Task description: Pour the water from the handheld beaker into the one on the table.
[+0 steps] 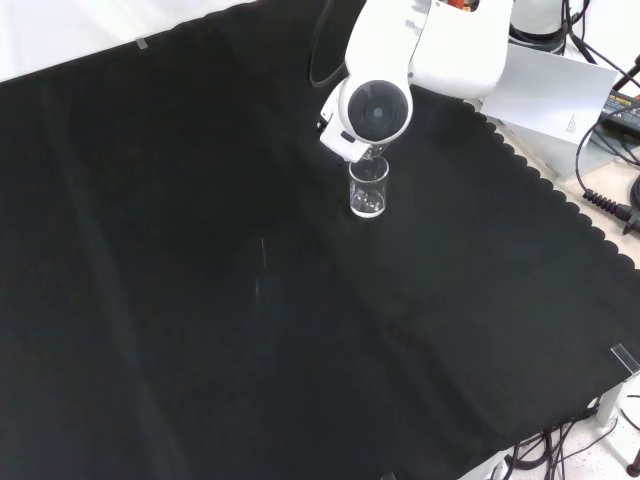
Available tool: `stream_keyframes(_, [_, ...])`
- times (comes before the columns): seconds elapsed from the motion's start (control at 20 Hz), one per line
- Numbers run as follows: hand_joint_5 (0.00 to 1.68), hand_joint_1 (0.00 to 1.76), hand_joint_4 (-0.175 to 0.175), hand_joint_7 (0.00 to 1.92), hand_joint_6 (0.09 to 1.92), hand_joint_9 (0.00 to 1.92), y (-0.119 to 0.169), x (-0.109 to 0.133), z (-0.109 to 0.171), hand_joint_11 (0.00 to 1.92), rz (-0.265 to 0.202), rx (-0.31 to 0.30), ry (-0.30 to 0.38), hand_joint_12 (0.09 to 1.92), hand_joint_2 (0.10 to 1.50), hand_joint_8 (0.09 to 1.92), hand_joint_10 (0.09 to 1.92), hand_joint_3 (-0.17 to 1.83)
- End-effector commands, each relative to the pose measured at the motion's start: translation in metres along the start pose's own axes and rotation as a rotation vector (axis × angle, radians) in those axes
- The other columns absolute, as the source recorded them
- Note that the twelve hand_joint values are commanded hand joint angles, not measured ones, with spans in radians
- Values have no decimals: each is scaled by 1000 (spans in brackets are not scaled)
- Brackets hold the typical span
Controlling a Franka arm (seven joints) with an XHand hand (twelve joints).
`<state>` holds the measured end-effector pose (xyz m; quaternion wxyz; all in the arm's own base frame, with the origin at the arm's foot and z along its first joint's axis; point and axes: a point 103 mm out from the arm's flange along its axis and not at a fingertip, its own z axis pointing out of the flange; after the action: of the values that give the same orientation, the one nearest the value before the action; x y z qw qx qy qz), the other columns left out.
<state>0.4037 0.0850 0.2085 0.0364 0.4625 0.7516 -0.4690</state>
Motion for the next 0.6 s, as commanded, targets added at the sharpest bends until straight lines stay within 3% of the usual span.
stream_keyframes(0.05, [1322,1153,169,1702,609,1843,1,0,-3,1514,14,21,-17,536,603,338,87,723])
stream_keyframes(0.6, [1322,1153,169,1703,609,1842,2,1,-9,1514,32,55,-57,535,604,336,87,722])
